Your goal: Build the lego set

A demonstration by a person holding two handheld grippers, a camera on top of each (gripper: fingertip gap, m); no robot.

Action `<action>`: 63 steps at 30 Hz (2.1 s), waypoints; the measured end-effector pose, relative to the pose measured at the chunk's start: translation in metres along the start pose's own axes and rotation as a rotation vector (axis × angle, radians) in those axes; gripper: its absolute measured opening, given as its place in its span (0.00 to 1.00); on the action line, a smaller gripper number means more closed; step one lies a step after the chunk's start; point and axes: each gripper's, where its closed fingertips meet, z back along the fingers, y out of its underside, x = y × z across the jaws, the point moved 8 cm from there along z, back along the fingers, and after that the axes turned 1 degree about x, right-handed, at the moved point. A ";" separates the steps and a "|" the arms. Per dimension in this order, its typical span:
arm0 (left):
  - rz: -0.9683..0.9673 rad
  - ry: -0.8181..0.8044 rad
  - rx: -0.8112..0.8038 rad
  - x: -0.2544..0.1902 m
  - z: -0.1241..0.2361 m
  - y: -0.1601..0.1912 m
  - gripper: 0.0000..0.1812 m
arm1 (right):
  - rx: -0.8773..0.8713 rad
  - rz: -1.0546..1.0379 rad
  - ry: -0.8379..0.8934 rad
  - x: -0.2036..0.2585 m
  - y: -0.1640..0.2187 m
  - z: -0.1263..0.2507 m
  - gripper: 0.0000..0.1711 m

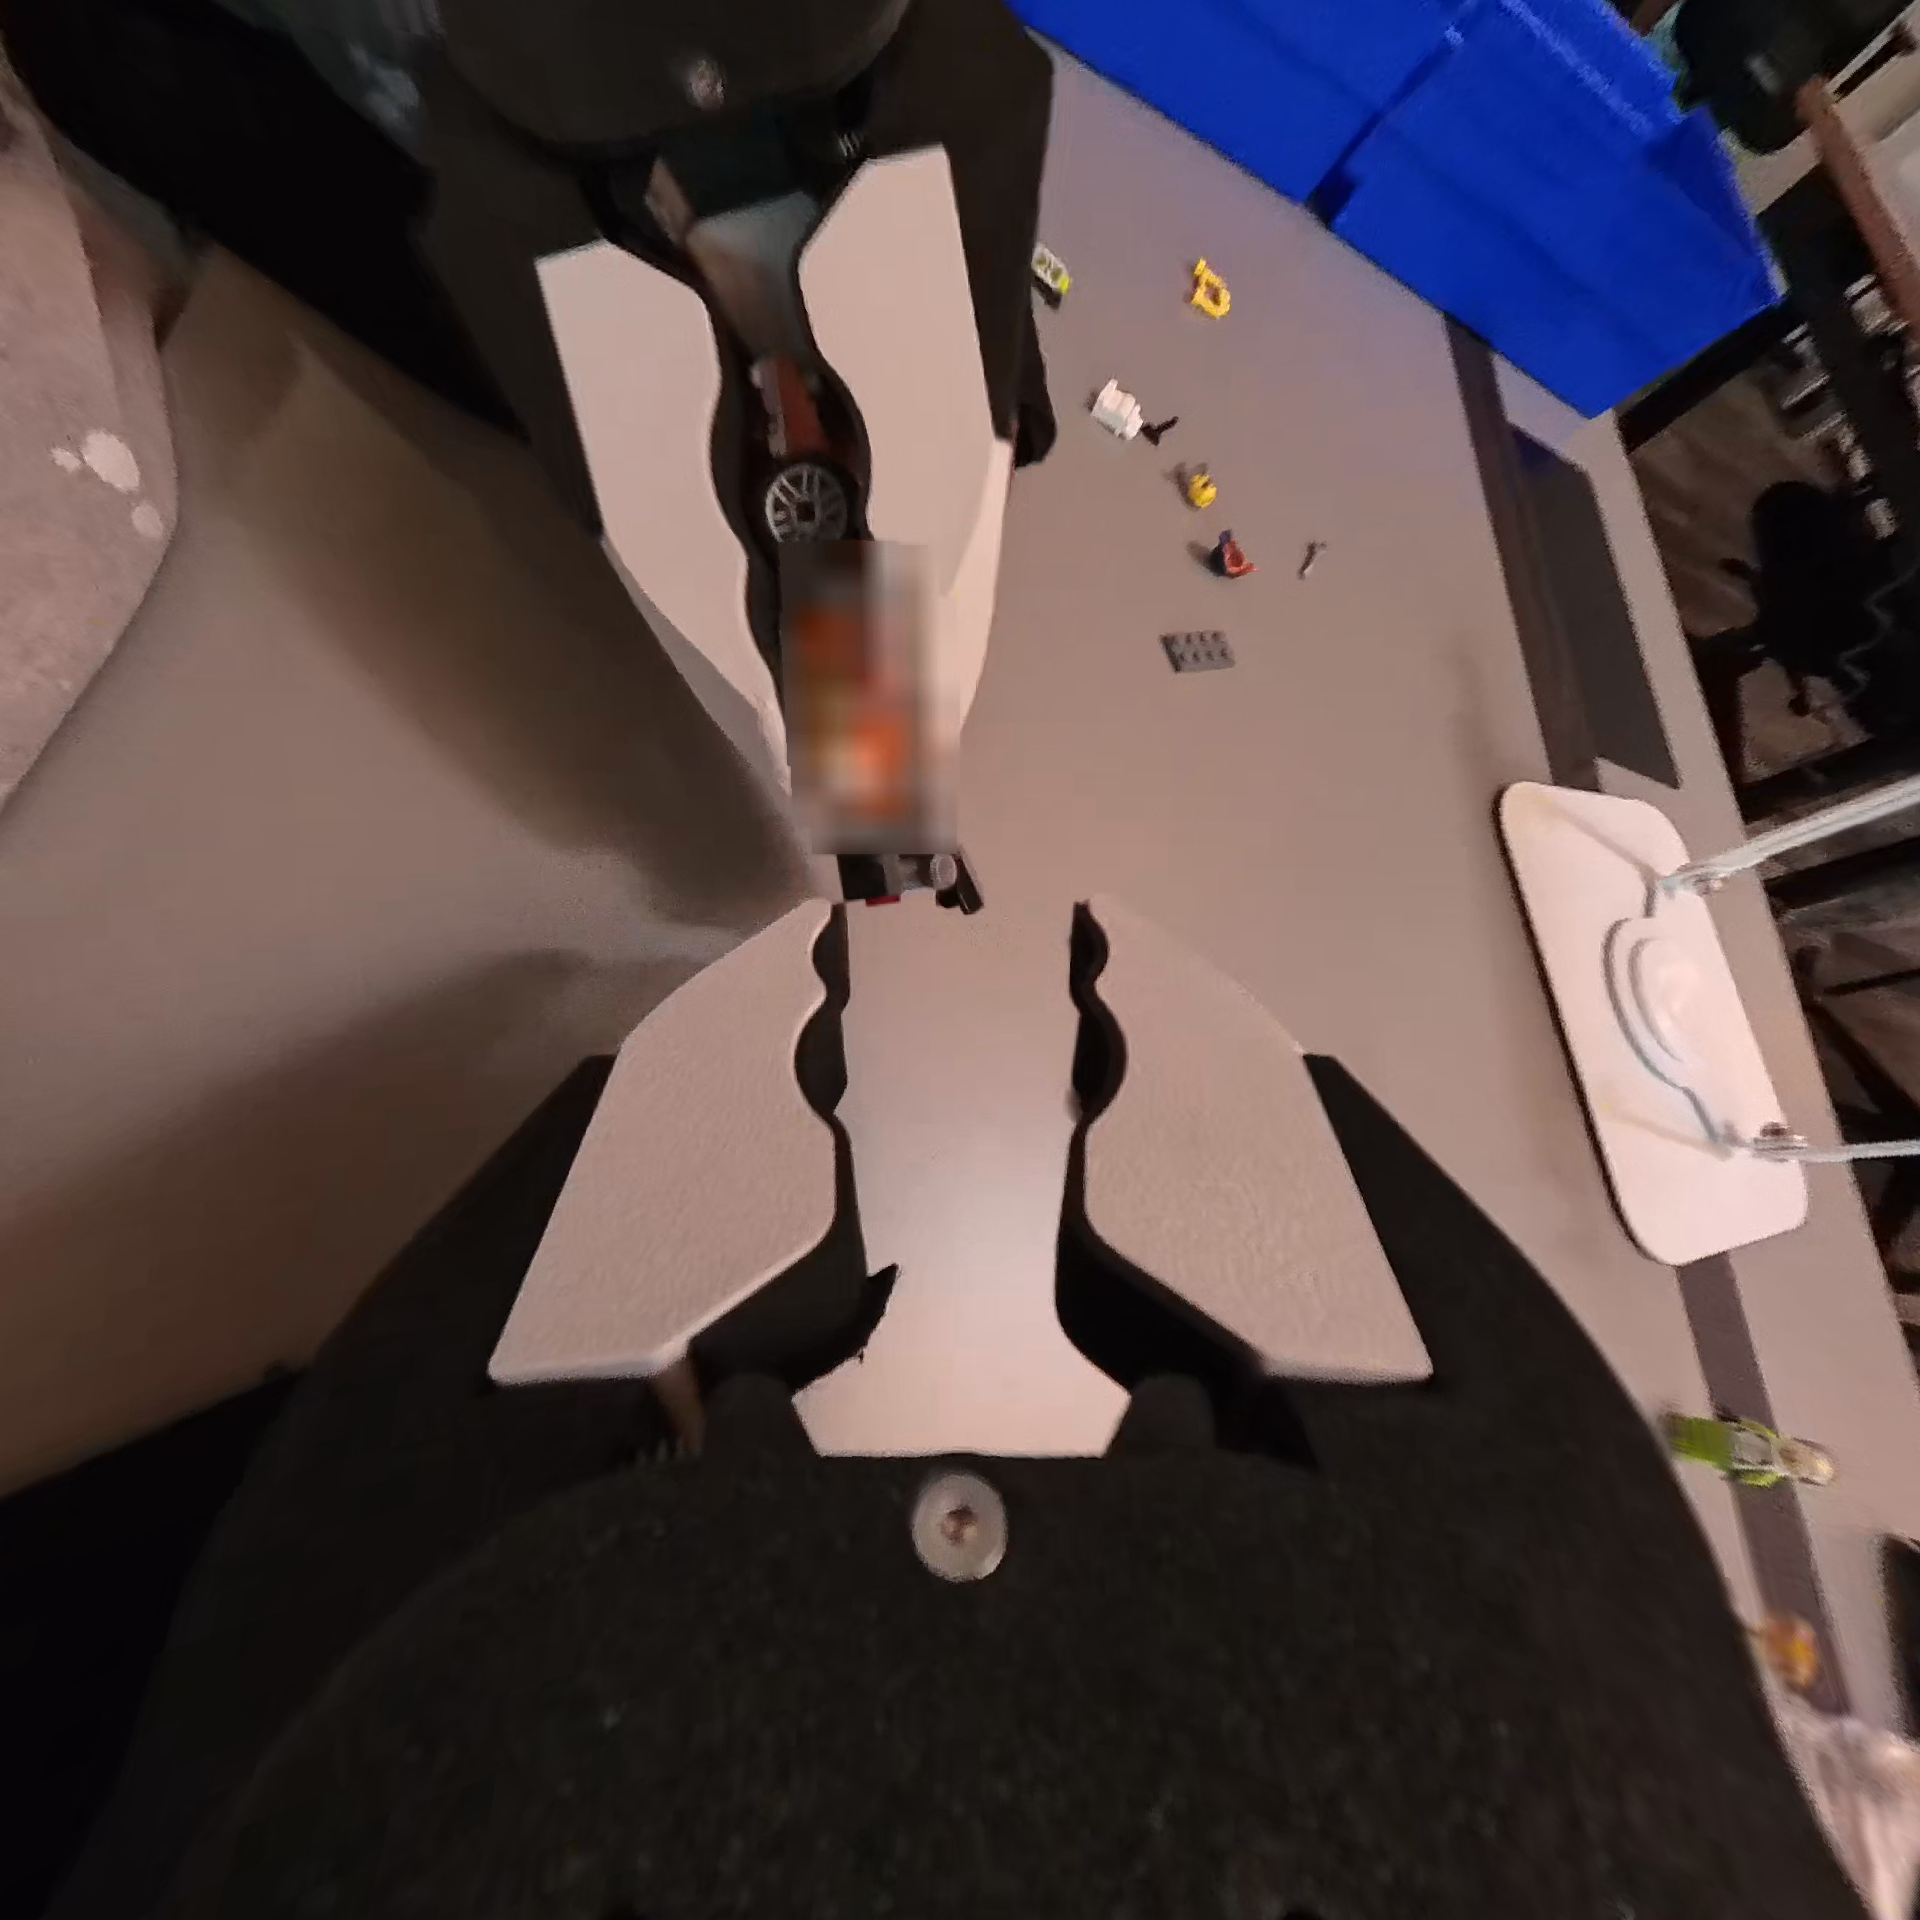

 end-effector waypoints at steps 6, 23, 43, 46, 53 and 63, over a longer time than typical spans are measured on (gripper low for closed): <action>-0.013 0.043 -0.002 -0.005 -0.003 -0.002 0.11 | 0.138 0.153 -0.024 0.020 -0.007 -0.022 0.24; 0.036 0.094 -0.088 0.000 0.009 -0.004 0.18 | 0.043 0.143 -0.094 0.016 0.005 -0.027 0.16; 0.152 -0.030 -0.041 0.022 0.008 0.005 0.12 | 0.239 -0.196 -0.234 -0.068 0.059 -0.024 0.21; 0.173 -0.047 -0.017 0.026 0.009 0.010 0.12 | 0.360 -0.155 -0.323 -0.075 0.067 -0.049 0.21; 0.276 -0.055 0.049 0.038 0.010 0.032 0.12 | 0.465 -0.086 -0.422 -0.082 0.068 -0.070 0.16; 0.510 0.019 -0.061 0.048 0.013 0.034 0.12 | -0.084 -0.218 -0.299 -0.095 0.008 -0.020 0.11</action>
